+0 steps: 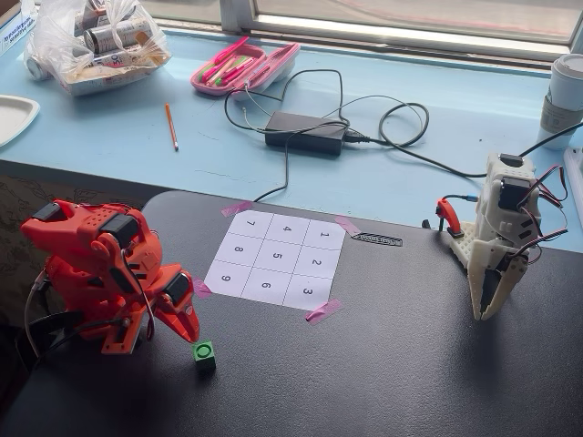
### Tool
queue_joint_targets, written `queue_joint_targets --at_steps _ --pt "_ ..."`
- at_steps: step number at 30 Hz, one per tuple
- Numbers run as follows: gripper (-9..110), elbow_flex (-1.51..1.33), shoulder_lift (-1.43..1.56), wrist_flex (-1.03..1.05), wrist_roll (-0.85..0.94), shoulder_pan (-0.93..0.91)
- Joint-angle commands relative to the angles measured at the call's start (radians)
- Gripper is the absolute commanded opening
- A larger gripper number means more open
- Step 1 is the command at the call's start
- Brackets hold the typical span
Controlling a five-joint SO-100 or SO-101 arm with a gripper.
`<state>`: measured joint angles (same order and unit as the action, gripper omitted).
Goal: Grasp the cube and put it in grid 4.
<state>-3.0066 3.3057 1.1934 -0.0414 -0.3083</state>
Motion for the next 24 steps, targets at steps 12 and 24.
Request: queue_joint_targets --at_steps 12,24 --pt "0 0.005 -0.006 0.044 0.006 0.012" --pt "21 0.066 -0.018 -0.012 0.049 0.118"
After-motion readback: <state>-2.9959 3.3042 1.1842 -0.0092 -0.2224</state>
